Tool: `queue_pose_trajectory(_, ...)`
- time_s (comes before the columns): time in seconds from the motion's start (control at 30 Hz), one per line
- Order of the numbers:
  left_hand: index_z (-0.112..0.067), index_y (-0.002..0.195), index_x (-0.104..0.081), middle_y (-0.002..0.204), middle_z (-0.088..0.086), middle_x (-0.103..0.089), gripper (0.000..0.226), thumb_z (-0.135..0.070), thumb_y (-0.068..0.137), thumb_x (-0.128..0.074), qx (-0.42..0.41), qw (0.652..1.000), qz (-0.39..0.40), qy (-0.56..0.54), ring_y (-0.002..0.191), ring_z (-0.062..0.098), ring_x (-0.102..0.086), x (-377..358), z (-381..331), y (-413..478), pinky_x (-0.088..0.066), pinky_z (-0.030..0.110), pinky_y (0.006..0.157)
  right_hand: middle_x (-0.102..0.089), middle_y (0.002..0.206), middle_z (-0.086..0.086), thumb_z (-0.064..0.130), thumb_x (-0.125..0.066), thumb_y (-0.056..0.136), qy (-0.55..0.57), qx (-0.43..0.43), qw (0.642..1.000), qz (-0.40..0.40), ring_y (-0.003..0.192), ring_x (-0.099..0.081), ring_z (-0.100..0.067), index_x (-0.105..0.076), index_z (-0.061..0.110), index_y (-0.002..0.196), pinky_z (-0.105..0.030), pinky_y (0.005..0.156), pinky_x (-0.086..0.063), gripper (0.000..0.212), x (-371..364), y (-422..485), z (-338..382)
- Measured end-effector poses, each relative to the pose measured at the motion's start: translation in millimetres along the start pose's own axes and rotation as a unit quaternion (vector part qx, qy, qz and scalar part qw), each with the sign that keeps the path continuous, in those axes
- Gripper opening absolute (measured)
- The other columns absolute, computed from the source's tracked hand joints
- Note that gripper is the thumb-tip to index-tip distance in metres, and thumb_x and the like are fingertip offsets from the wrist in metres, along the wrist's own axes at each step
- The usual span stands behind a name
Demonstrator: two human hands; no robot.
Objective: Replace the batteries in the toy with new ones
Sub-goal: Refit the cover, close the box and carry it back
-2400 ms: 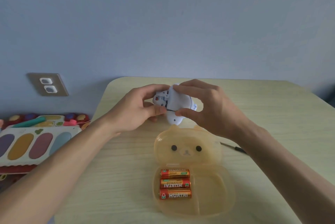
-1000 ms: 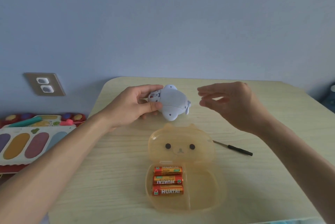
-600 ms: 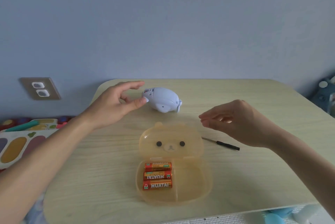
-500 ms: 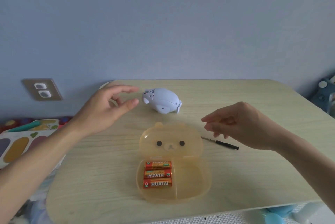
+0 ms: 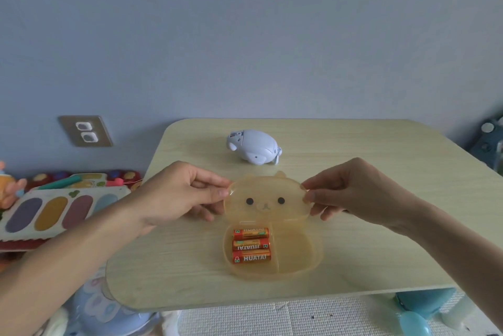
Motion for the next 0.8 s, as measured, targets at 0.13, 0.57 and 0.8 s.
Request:
queue_pose_trajectory(0.13, -0.021, 0.113, -0.082, 0.102, 0.005, -0.086, 0.027, -0.016, 0.086, -0.079, -0.072, 0.996, -0.039, -0.024, 0.085, 0.016, -0.078, 6.6, -14.2, -0.8, -0.063, 0.019, 0.077, -0.085, 0.083, -0.006, 0.014, -0.081, 0.091, 0.05, 0.016, 0.998, -0.037, 0.076, -0.082, -0.02, -0.084, 0.023, 0.108, -0.025, 0.074, -0.065, 0.02, 4.2, -4.8, 4.3)
queue_pose_trajectory(0.57, -0.033, 0.104, -0.085, 0.124, -0.008, -0.079, 0.04, -0.058, 0.073, -0.088, -0.195, 0.979, 0.012, 0.063, 0.108, 0.016, -0.077, 1.9, -29.6, -40.7, -0.057, 0.024, 0.098, -0.082, 0.098, 0.024, 0.058, -0.078, 0.066, -0.041, 0.098, 0.994, -0.01, 0.087, -0.079, 0.004, -0.082, 0.039, 0.108, -0.02, 0.083, -0.063, 0.047, -7.1, -32.9, 37.0)
queue_pose_trajectory(0.8, -0.04, 0.122, -0.075, 0.116, -0.025, -0.079, 0.075, -0.064, 0.053, -0.091, -0.115, 0.987, 0.042, 0.105, 0.109, -0.001, -0.075, -20.8, -18.4, -35.5, -0.056, 0.023, 0.102, -0.072, 0.118, 0.039, 0.067, -0.08, 0.057, -0.148, 0.102, 0.983, 0.041, 0.096, -0.07, 0.009, -0.075, 0.046, 0.121, -0.017, 0.088, -0.059, 0.068, -20.5, -39.1, 38.1)
Point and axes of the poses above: each hand's wrist, its own y-axis towards the middle knuckle, its own x-axis out of the back of the hand, z = x × y, the point moved 8 cm from there along y, towards the middle knuckle
